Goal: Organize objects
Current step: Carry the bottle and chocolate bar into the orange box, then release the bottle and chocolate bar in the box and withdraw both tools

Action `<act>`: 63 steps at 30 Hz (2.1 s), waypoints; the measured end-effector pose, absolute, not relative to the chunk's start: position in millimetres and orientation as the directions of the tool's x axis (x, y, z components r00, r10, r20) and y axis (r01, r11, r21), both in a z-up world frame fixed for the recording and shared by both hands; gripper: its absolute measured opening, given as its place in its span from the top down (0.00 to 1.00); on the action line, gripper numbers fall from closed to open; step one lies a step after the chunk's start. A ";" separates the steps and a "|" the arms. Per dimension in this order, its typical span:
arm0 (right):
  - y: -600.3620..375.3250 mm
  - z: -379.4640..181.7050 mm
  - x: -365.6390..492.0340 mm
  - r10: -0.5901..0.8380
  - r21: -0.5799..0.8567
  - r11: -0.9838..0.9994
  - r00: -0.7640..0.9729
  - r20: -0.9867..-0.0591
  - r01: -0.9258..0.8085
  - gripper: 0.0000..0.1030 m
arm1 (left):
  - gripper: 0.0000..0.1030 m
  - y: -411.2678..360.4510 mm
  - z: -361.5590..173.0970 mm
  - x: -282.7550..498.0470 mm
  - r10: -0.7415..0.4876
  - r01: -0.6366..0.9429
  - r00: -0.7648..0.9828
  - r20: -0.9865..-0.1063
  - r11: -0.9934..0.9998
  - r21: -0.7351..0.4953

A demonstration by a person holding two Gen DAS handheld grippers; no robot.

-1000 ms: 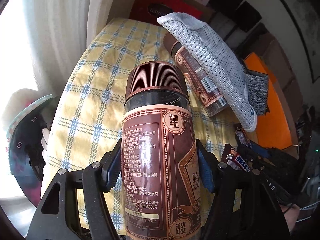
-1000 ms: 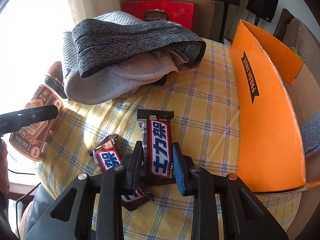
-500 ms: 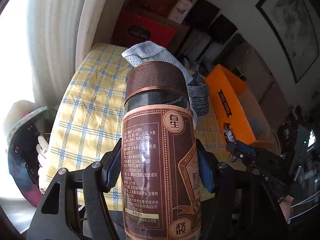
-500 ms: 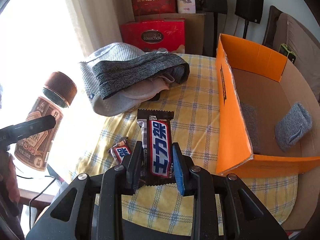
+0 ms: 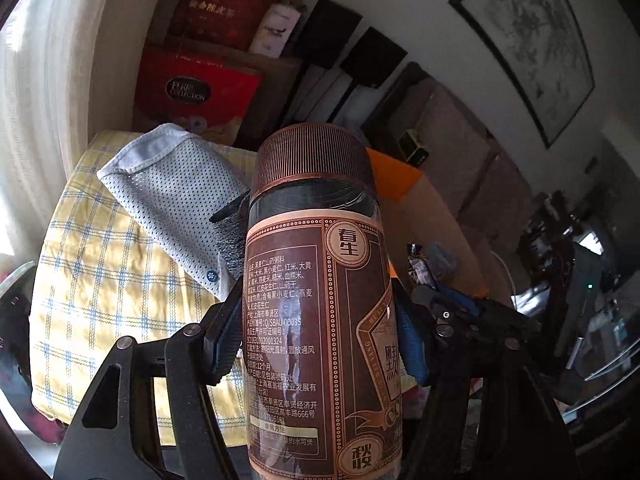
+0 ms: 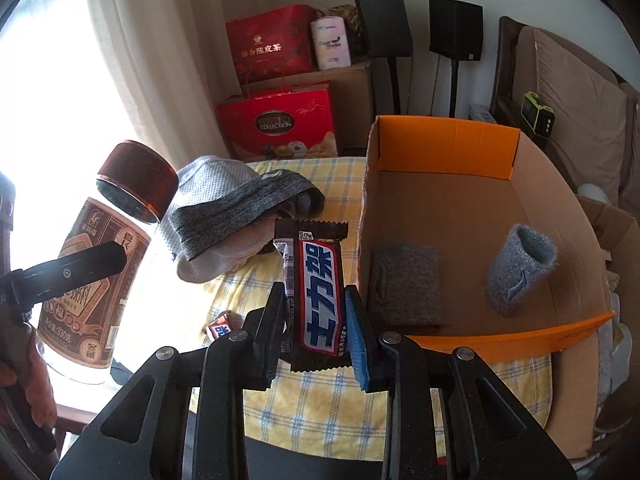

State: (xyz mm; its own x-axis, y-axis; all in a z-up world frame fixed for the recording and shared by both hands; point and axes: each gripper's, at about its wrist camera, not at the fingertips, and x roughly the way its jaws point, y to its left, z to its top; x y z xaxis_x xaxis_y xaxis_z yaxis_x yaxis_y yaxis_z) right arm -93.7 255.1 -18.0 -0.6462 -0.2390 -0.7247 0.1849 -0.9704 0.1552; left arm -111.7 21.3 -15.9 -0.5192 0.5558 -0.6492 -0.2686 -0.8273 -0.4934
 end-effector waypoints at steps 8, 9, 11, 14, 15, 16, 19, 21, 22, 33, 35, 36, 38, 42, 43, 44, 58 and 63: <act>300.2 -10.9 -99.2 -0.182 0.157 -0.983 -0.673 -0.717 0.099 0.72 | 0.39 81.5 -3.4 -139.2 0.601 -0.328 -0.485 -0.635 -0.798 -0.506; 305.5 -11.6 -101.5 -0.175 0.158 -0.984 -0.674 -0.717 0.087 0.72 | 0.39 88.8 -2.5 -142.8 0.607 -0.333 -0.480 -0.633 -0.794 -0.508; 316.6 -12.3 -105.5 -0.158 0.157 -0.986 -0.676 -0.719 0.064 0.72 | 0.39 103.7 -1.1 -148.2 0.617 -0.344 -0.472 -0.630 -0.787 -0.512; 332.5 -13.2 -110.0 -0.135 0.155 -0.987 -0.679 -0.721 0.032 0.72 | 0.39 122.2 -1.4 -157.3 0.625 -0.355 -0.462 -0.629 -0.780 -0.515; 337.4 -13.3 -111.0 -0.126 0.153 -0.988 -0.680 -0.722 0.021 0.72 | 0.39 129.2 -1.9 -161.0 0.628 -0.358 -0.458 -0.629 -0.778 -0.516; 342.3 -13.3 -111.9 -0.120 0.152 -0.988 -0.681 -0.723 0.013 0.72 | 0.39 134.0 -3.3 -162.9 0.631 -0.362 -0.452 -0.630 -0.776 -0.517; 353.7 -17.0 -117.9 -0.117 0.160 -0.987 -0.674 -0.729 -0.002 0.72 | 0.39 149.5 -6.7 -172.5 0.636 -0.359 -0.440 -0.633 -0.771 -0.525; 358.4 -21.6 -123.7 -0.119 0.166 -0.986 -0.665 -0.737 -0.008 0.72 | 0.39 158.5 -8.8 -177.7 0.639 -0.358 -0.435 -0.634 -0.769 -0.530; 359.6 -24.6 -126.9 -0.122 0.171 -0.985 -0.660 -0.741 -0.009 0.72 | 0.39 162.5 -10.0 -180.1 0.639 -0.358 -0.434 -0.635 -0.769 -0.530; 374.4 -51.6 -146.0 -0.099 0.180 -0.982 -0.641 -0.761 -0.063 0.71 | 0.39 201.7 -35.8 -212.3 0.604 -0.311 -0.406 -0.686 -0.797 -0.517; 377.9 -53.0 -145.4 -0.081 0.171 -0.982 -0.645 -0.760 -0.078 0.68 | 0.39 208.7 -42.1 -216.9 0.598 -0.302 -0.394 -0.698 -0.801 -0.516; 379.9 -52.9 -144.6 -0.078 0.172 -0.982 -0.647 -0.758 -0.083 0.65 | 0.39 211.5 -45.2 -218.6 0.594 -0.299 -0.389 -0.704 -0.805 -0.513; 385.0 -51.9 -141.9 -0.072 0.177 -0.979 -0.654 -0.753 -0.096 0.57 | 0.39 216.5 -50.7 -220.3 0.587 -0.292 -0.383 -0.714 -0.810 -0.509; 396.1 -46.5 -133.8 -0.070 0.200 -0.972 -0.669 -0.740 -0.120 0.57 | 0.39 228.2 -62.2 -223.6 0.570 -0.278 -0.345 -0.746 -0.821 -0.498; 398.5 -44.9 -132.0 -0.070 0.205 -0.971 -0.672 -0.737 -0.124 0.57 | 0.39 230.5 -65.1 -223.3 0.567 -0.275 -0.336 -0.752 -0.822 -0.498; 400.3 -43.6 -130.3 -0.072 0.210 -0.970 -0.674 -0.735 -0.126 0.57 | 0.39 232.8 -67.2 -223.1 0.562 -0.273 -0.330 -0.759 -0.826 -0.493; 395.6 -35.0 -114.3 -0.070 0.208 -0.971 -0.684 -0.726 -0.122 0.51 | 0.28 214.3 -40.5 -197.9 0.553 -0.316 -0.367 -0.748 -0.830 -0.459; 386.8 -30.8 -109.9 -0.069 0.205 -0.972 -0.689 -0.721 -0.116 0.41 | 0.17 188.7 -26.4 -179.8 0.515 -0.330 -0.431 -0.741 -0.854 -0.401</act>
State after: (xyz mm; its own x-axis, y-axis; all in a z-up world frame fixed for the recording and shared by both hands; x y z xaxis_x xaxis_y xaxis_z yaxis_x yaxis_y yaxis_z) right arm -109.9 386.8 -30.8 -0.6895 -0.0695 -0.7210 -0.1162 -0.9719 0.2048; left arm -179.8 188.7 -26.4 -0.4313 0.5145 -0.7411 -0.3298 -0.8545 -0.4013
